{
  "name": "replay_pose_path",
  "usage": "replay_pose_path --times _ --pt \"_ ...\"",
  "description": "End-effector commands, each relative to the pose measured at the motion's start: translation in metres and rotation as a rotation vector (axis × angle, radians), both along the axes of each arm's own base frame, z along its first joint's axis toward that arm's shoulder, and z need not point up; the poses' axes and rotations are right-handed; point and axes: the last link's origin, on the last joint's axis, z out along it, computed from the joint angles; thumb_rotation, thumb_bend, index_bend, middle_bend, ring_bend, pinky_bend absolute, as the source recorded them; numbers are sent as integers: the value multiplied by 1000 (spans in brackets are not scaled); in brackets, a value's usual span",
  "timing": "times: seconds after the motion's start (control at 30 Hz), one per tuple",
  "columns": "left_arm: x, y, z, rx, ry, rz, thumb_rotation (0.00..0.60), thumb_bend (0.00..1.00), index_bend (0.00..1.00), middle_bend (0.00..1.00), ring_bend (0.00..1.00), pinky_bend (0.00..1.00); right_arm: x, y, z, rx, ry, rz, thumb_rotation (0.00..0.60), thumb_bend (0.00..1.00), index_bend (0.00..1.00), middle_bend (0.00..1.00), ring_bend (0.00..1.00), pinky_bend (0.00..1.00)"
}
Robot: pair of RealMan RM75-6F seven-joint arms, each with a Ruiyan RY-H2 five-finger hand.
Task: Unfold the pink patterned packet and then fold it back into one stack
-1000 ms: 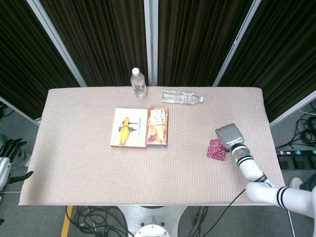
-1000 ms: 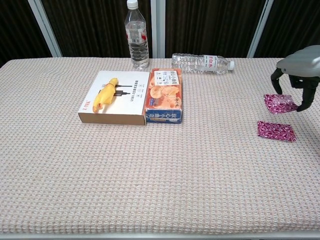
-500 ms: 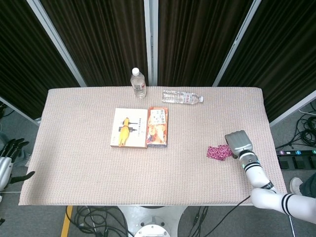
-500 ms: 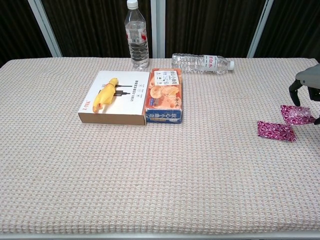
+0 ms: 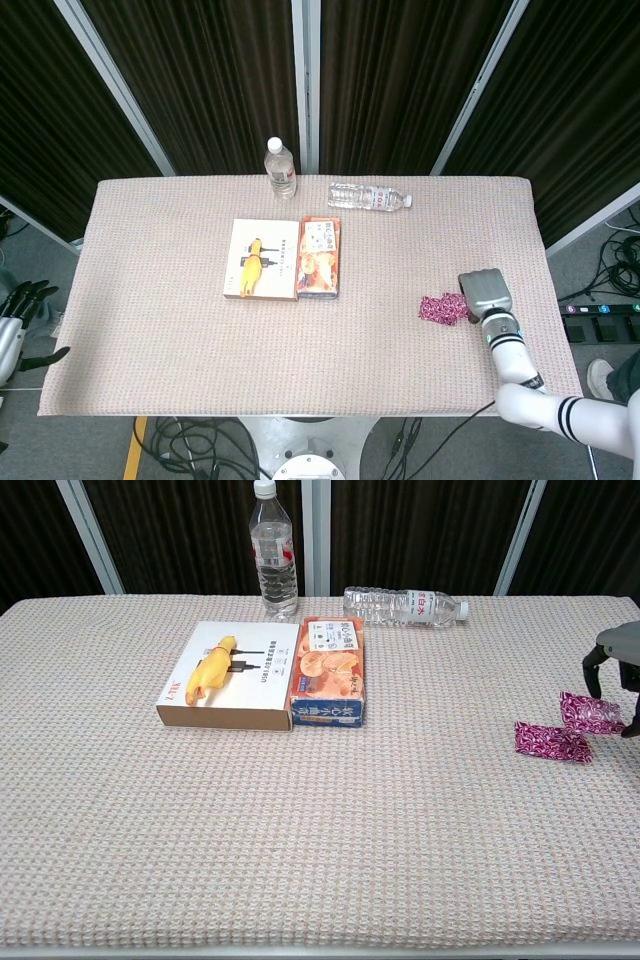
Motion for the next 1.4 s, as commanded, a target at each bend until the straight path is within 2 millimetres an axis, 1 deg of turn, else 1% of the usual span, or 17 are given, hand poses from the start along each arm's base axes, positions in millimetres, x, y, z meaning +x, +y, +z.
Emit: replay_pose_path --times 0.03,0.23,0.4,0.7,1.0,1.27,1.4 --pt "0 0 1 2 -4 -2 600 0 212 223 94 270 2 2 -2 -3 14 -10 599 0 470 982 998 933" --pt "-2 -1 1 -2 -10 -3 600 0 212 223 94 270 5 6 -7 -3 42 -34 597 0 470 981 999 933" --pt "-3 -3 3 3 -11 -3 600 0 212 223 94 270 9 7 -13 0 50 -50 571 0 470 981 998 933" --pt "-5 -4 4 7 -10 3 600 0 212 223 94 270 15 3 -24 0 50 -40 571 0 470 981 999 932" --pt "-7 -5 6 11 -7 10 600 0 212 223 94 269 12 0 -34 10 51 -68 569 0 470 981 999 932" --pt "-7 -5 8 13 -8 10 600 0 212 223 94 270 12 -2 -38 17 46 -70 551 0 470 980 999 932" --pt "-8 -6 8 13 -8 12 600 0 212 223 94 270 15 -2 -40 21 40 -62 552 0 471 981 998 932"
